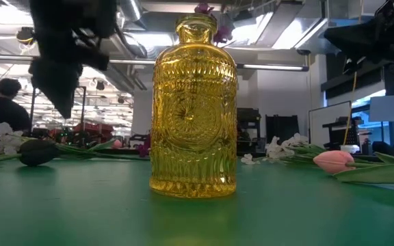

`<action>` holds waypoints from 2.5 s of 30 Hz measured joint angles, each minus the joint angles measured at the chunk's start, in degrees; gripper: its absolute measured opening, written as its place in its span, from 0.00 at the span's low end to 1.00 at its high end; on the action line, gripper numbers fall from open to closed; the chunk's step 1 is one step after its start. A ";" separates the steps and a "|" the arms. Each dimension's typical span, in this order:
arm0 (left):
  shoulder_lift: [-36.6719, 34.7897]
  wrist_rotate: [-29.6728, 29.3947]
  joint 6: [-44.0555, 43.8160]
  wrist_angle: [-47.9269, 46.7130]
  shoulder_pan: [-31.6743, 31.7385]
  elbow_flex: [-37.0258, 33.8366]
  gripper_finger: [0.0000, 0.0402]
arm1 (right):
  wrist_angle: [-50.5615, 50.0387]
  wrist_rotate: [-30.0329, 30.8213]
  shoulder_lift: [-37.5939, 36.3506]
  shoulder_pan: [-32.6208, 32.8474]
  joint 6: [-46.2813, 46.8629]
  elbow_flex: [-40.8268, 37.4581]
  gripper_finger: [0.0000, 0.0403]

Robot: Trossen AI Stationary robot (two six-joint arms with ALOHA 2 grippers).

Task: Sort flowers into vase by color
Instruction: Put the left white flowers into the yellow vase

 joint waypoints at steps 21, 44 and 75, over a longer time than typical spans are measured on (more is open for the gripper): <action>-0.55 16.71 11.48 12.61 19.62 -7.21 0.62 | -2.93 -1.07 0.01 0.01 1.96 0.02 0.06; -0.39 21.05 4.15 24.22 17.01 -14.67 0.62 | -2.48 -1.53 0.01 0.01 3.38 0.02 0.06; -0.42 18.62 -7.06 -10.36 6.98 14.21 0.02 | 7.82 -4.33 0.64 0.01 9.11 5.98 0.06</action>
